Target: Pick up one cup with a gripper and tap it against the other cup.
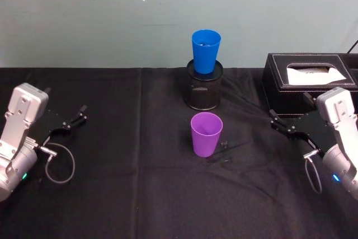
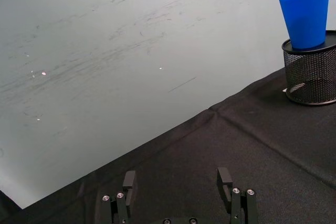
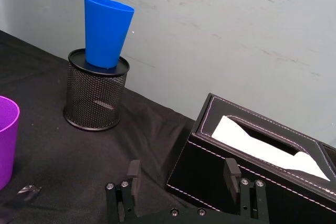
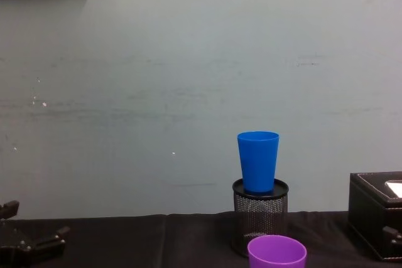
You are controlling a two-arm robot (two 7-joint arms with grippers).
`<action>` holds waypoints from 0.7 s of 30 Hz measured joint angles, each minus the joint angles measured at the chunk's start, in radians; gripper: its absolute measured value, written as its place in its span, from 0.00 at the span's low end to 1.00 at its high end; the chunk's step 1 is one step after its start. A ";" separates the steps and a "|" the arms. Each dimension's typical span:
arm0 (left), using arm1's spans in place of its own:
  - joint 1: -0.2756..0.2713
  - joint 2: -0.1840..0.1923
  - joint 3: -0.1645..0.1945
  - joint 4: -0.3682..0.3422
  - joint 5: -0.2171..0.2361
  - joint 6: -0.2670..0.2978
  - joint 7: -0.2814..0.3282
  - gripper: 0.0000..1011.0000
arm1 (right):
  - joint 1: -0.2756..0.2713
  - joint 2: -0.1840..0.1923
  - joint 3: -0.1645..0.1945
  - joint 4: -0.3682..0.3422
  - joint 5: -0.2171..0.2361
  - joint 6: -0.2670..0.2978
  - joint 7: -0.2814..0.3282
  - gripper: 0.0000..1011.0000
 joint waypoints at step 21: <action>0.000 0.000 0.000 0.000 0.000 0.000 0.000 0.99 | 0.000 0.000 0.000 0.000 0.000 0.000 0.000 0.99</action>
